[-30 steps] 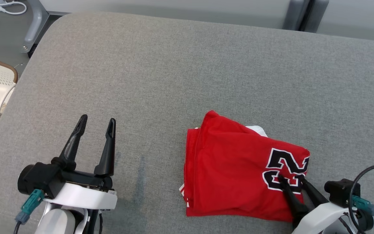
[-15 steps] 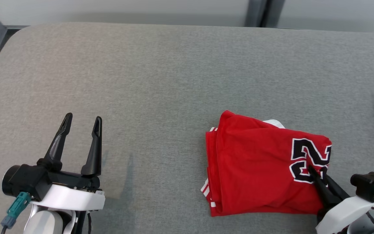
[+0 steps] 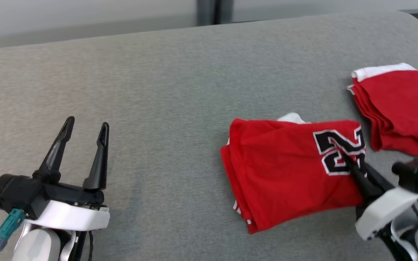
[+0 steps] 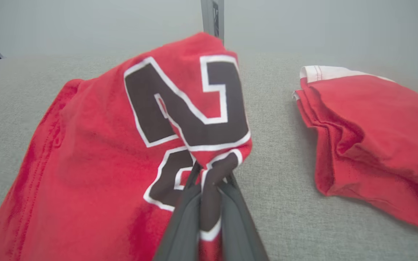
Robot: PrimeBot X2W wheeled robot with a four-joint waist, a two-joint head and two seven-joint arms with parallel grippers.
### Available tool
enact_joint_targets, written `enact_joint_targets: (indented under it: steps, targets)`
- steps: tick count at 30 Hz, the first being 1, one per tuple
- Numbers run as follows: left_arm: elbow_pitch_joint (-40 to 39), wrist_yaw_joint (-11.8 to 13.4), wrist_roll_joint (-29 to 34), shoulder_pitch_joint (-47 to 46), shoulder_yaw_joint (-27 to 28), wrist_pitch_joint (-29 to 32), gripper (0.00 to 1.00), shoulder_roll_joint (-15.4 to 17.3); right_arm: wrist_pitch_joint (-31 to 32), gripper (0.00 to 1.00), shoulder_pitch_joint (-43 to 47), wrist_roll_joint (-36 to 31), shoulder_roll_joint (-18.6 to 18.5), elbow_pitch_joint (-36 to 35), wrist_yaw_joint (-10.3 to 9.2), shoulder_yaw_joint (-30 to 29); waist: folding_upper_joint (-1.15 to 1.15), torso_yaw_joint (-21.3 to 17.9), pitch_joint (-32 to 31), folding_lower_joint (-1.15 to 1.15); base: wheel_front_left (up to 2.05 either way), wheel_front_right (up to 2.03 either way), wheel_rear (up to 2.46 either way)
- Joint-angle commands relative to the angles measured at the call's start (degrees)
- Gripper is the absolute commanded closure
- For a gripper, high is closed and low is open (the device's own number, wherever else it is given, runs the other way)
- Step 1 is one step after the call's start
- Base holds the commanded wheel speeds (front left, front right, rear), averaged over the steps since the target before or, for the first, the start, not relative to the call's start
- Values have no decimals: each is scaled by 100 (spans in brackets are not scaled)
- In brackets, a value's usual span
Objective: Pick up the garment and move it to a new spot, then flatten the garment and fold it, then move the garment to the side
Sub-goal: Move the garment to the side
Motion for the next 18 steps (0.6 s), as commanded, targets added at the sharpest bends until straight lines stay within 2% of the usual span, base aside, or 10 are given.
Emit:
enact_joint_targets:
  steps: [1, 10, 18]
  targets:
    - [-52, -13, -11, -68, 5, 37, 0, 42, 26, 100, -249, 32, -137, 46, 0, 45, 0, -264, 184, 0, 0, 0, 0]
    - [-397, -48, 17, -308, -3, 182, 0, 288, -37, 100, -1266, 183, -837, 341, -1, 31, 0, -747, 763, 0, 0, 0, 0]
    - [-738, -89, 82, -442, 36, 424, 0, 624, -222, 100, -2043, 300, -1203, 754, 0, -198, 0, -1111, 1130, 0, 0, 0, 0]
